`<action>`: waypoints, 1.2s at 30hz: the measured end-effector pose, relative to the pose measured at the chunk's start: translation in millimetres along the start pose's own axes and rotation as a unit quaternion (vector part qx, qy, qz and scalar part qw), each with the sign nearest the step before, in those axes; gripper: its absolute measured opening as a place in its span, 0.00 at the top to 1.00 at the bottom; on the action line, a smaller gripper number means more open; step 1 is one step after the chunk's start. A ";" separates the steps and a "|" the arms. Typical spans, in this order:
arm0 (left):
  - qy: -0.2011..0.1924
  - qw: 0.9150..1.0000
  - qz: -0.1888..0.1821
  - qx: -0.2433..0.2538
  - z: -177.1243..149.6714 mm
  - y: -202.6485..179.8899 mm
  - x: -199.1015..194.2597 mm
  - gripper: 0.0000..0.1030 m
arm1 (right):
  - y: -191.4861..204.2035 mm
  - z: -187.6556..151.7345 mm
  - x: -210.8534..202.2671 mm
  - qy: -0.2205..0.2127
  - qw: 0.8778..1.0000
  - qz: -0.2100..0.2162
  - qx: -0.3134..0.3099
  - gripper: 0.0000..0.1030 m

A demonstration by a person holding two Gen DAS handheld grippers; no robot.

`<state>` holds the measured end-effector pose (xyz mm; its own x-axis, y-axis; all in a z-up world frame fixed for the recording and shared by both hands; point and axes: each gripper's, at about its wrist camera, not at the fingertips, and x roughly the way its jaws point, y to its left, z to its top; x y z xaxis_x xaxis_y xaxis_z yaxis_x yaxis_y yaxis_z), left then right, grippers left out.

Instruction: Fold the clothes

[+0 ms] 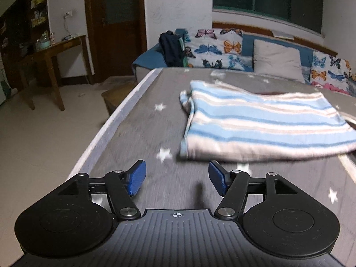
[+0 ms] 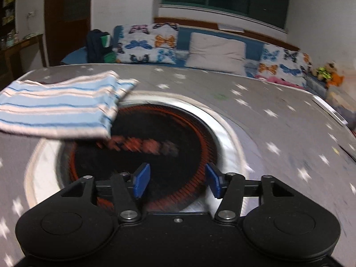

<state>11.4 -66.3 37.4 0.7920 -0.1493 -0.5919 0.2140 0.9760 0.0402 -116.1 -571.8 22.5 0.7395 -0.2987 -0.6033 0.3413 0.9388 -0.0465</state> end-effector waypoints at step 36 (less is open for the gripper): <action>0.012 0.999 0.013 -0.027 -19.3 0.9 18.7 0.00 | -77.1 -37.6 3.2 0.003 0.997 -0.036 0.063 0.00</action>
<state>15.3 -65.2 10.8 0.7824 -0.1197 -0.6111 0.1614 0.9868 0.0134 -161.9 -638.6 -5.8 0.7064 -0.3635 -0.6073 0.4647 0.8854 0.0105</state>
